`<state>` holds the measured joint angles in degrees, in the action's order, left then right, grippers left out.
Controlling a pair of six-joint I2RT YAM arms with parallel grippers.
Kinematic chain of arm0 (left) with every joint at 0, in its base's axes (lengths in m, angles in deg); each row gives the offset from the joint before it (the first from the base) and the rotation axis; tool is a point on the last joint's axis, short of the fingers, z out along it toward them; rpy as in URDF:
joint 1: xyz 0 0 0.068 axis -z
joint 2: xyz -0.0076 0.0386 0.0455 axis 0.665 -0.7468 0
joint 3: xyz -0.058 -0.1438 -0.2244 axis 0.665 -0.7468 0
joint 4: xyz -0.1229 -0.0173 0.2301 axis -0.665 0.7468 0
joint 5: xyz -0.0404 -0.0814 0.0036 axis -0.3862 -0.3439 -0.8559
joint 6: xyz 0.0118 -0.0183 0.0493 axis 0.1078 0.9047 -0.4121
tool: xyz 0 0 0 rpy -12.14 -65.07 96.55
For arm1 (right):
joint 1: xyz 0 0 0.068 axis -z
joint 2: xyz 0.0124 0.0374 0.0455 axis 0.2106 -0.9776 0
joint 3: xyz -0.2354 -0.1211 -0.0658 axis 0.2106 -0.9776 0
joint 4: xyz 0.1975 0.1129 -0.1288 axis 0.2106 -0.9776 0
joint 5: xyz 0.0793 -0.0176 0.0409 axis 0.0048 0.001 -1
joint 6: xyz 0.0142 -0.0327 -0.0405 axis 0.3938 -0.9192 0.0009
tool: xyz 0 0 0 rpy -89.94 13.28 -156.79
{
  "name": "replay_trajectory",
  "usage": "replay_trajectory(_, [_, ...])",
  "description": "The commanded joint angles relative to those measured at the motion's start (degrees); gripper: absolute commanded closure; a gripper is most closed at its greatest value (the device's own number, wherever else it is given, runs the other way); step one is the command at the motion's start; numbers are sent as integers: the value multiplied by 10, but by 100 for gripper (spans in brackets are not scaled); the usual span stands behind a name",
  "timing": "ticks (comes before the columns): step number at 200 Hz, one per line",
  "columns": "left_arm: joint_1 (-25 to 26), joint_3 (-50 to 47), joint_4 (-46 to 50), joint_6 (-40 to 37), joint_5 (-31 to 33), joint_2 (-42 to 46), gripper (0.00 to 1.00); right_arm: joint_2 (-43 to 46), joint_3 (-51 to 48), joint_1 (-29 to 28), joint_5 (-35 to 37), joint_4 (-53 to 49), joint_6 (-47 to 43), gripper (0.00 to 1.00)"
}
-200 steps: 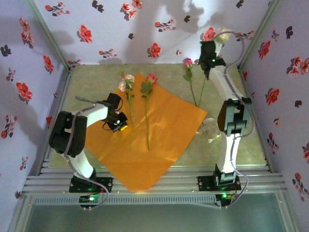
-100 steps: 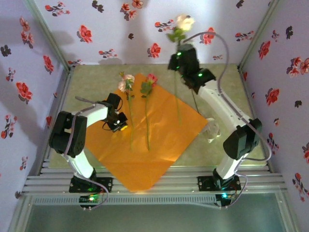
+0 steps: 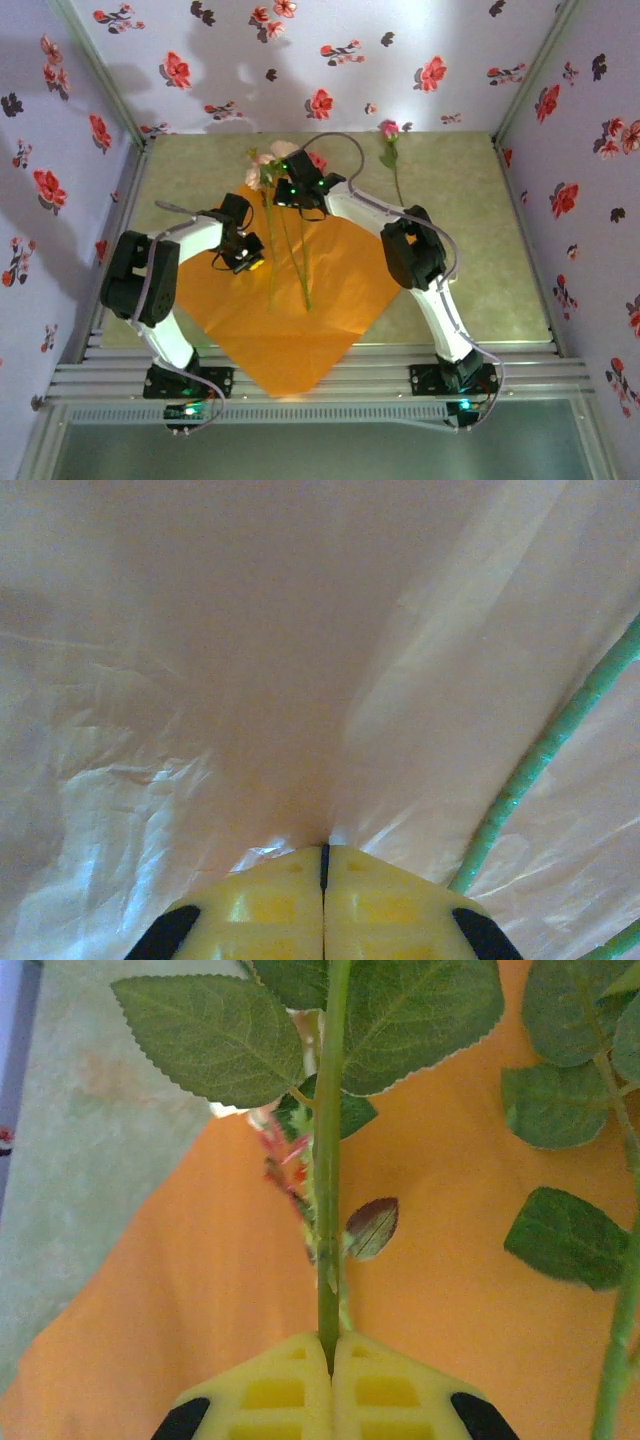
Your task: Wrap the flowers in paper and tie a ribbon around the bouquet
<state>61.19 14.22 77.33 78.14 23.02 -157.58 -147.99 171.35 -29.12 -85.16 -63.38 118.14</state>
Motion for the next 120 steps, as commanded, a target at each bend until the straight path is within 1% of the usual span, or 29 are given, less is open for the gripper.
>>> replay_trajectory(1, [-1,-21,16,2,-1,-3,95,-25,64,11,-3,-16,45,100])
replay_trajectory(5, [-1,-21,16,3,0,-3,95,-32,70,12,-2,-20,47,100])
replay_trajectory(19, [-1,-23,15,5,-1,-1,95,-53,99,17,-6,-49,52,75])
replay_trajectory(29, [-1,-22,16,5,-1,-1,95,-55,112,22,-12,-71,52,60])
replay_trajectory(38, [-1,-21,17,5,-1,-1,95,-41,107,26,-13,-76,42,51])
replay_trajectory(49, [-1,-19,16,5,-1,0,95,-6,87,32,2,-75,21,44])
replay_trajectory(60, [-1,-19,17,6,0,-1,95,28,65,45,13,-76,-6,41])
replay_trajectory(86, [-1,-16,17,8,-1,-1,95,95,8,106,36,-121,-90,43])
replay_trajectory(104, [0,-12,19,6,0,-1,95,120,-24,161,61,-176,-170,44])
replay_trajectory(120, [-1,-10,18,7,-2,-3,95,123,-40,206,95,-216,-237,41])
